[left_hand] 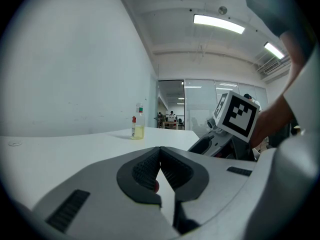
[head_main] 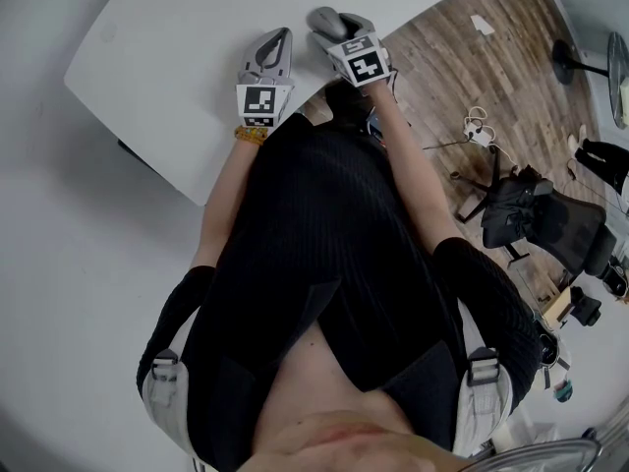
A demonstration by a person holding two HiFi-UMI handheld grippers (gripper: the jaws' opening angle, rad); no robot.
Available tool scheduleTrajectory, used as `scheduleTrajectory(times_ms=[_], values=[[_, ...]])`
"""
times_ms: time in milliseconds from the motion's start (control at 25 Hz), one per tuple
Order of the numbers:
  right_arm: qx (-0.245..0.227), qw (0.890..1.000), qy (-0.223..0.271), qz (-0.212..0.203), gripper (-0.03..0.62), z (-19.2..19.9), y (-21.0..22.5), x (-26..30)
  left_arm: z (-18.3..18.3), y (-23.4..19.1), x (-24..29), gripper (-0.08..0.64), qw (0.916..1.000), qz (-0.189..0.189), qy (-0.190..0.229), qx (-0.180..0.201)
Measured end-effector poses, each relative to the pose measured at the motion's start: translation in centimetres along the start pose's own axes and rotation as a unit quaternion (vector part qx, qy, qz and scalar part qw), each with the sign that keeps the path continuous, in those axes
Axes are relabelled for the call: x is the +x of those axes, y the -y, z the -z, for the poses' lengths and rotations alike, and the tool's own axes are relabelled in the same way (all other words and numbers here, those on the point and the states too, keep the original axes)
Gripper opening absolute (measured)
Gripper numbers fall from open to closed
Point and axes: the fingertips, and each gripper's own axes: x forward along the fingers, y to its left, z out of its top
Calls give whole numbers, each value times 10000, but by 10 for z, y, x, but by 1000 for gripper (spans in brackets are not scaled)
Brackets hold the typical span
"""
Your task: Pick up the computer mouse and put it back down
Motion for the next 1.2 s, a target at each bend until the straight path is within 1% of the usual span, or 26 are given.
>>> scheduleTrajectory(times_ms=[160, 360, 720, 960, 1200], values=[[12, 9999, 66, 86, 281, 0, 2, -2, 0, 0, 3, 12, 10000, 8, 5, -2], [44, 9999, 96, 57, 281, -3, -3, -8, 0, 1, 5, 12, 10000, 4, -2, -5], [43, 9991, 387, 184, 281, -18, -1, -18, 0, 2, 10, 12, 10000, 20, -6, 0], [32, 9966, 740, 361, 281, -35, -3, -31, 1, 3, 13, 12, 10000, 26, -24, -6], [-22, 9896, 1330, 542, 281, -63, -7, -52, -1, 2, 16, 12, 10000, 17, -27, 3]])
